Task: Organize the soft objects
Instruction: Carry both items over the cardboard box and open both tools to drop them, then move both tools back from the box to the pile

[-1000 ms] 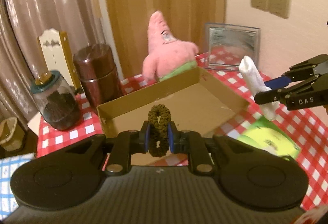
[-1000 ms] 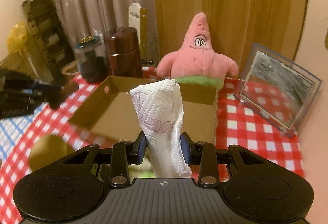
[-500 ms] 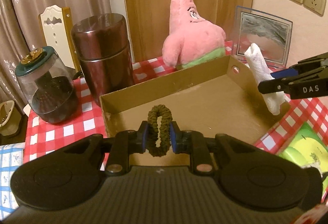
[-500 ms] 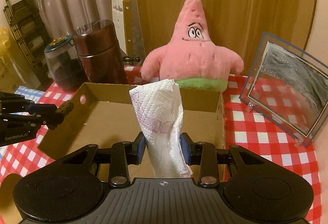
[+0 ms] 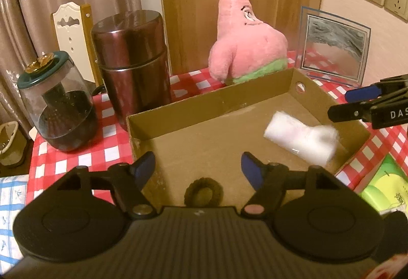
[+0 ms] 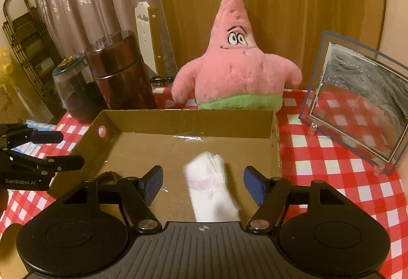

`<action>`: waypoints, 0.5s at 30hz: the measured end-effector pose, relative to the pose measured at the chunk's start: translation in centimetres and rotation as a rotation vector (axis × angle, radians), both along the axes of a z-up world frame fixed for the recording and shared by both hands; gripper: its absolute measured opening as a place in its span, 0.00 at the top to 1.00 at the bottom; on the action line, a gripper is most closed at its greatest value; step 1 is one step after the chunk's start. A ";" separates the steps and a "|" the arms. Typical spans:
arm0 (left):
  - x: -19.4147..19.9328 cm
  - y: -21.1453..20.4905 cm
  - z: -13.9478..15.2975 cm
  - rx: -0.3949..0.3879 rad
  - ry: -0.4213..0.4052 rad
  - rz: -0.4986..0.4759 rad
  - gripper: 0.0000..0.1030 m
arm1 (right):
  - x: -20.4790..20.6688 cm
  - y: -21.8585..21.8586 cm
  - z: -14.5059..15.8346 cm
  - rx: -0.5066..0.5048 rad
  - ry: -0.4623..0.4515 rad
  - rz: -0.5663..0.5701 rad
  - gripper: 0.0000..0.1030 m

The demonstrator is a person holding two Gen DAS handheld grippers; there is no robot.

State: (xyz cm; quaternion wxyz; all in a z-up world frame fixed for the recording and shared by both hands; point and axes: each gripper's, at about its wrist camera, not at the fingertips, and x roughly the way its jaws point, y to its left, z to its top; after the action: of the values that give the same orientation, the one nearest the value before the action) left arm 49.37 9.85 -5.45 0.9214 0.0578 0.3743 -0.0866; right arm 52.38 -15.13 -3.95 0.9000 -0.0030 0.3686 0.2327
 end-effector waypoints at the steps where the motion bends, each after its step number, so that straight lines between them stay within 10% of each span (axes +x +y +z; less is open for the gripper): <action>1: -0.1 0.1 0.1 -0.002 0.001 0.003 0.30 | -0.1 0.0 0.1 -0.001 -0.001 -0.001 0.32; 15: -5.3 -0.3 4.4 -0.032 -0.075 0.022 0.30 | -5.3 -1.4 4.2 0.016 -0.072 -0.005 0.32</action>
State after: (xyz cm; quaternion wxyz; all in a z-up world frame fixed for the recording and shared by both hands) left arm 44.12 9.57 -1.00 0.9365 0.0424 0.3386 -0.0804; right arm 47.03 -16.53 0.25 0.9132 -0.0032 0.3341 0.2333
